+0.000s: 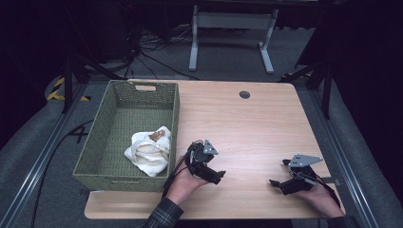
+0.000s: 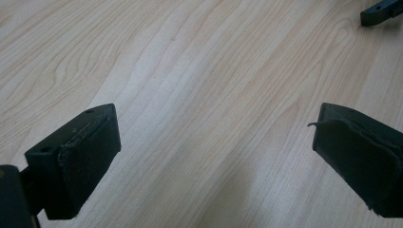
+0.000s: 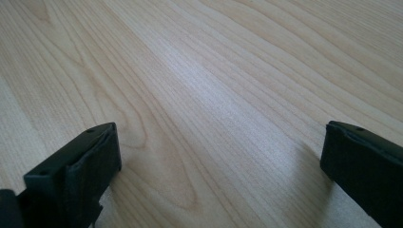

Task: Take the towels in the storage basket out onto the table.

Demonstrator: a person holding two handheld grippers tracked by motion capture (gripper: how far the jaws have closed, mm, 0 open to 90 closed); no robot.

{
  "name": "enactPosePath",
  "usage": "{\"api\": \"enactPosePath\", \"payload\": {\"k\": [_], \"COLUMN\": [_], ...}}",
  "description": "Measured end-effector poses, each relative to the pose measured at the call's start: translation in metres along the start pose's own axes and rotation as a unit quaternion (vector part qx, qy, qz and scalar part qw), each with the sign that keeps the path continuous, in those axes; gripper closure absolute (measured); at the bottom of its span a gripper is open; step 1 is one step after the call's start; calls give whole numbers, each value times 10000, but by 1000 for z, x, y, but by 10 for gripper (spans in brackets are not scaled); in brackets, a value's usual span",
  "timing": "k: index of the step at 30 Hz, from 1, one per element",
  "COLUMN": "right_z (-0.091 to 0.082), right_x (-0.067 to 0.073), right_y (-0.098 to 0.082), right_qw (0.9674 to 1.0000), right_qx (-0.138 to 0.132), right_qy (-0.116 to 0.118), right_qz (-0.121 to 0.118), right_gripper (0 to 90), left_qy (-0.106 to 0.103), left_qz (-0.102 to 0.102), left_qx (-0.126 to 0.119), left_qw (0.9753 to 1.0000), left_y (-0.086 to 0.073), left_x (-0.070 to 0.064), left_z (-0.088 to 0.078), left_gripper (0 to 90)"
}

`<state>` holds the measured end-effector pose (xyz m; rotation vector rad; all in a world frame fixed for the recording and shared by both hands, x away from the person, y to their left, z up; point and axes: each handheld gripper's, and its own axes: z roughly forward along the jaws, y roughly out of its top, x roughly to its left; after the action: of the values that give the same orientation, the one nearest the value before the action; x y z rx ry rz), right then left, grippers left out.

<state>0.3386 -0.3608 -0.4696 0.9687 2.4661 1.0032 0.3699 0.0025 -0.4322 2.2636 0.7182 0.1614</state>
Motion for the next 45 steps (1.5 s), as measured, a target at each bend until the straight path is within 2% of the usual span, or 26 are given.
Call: {"api": "enactPosePath", "payload": {"k": [9,13,16,22,35,45], "right_z": [0,0,0,0,0,0], "right_x": [0,0,0,-1,-1,-1], "right_y": [0,0,0,0,0,0], "right_qw": [10000,10000,10000,10000,10000,10000], "right_qx": [8,8,12,8,16,16], "right_qy": [9,8,12,9,27,28], "right_qz": [-19,-21,-14,-20,-13,-12], "right_gripper": [0,0,0,0,0,0], "left_qy": [146,93,112,58,-42,-117], "left_qz": [87,25,96,43,39,100], "left_qx": [-1,62,47,97,-21,-51], "left_qw": [9999,9999,9999,9999,10000,9999], "left_y": [8,10,13,17,27,39], "left_x": [-1,-1,-1,0,1,9], "left_z": [-6,-9,-10,-14,-26,-38], "left_gripper": [27,29,29,29,36,39]}}
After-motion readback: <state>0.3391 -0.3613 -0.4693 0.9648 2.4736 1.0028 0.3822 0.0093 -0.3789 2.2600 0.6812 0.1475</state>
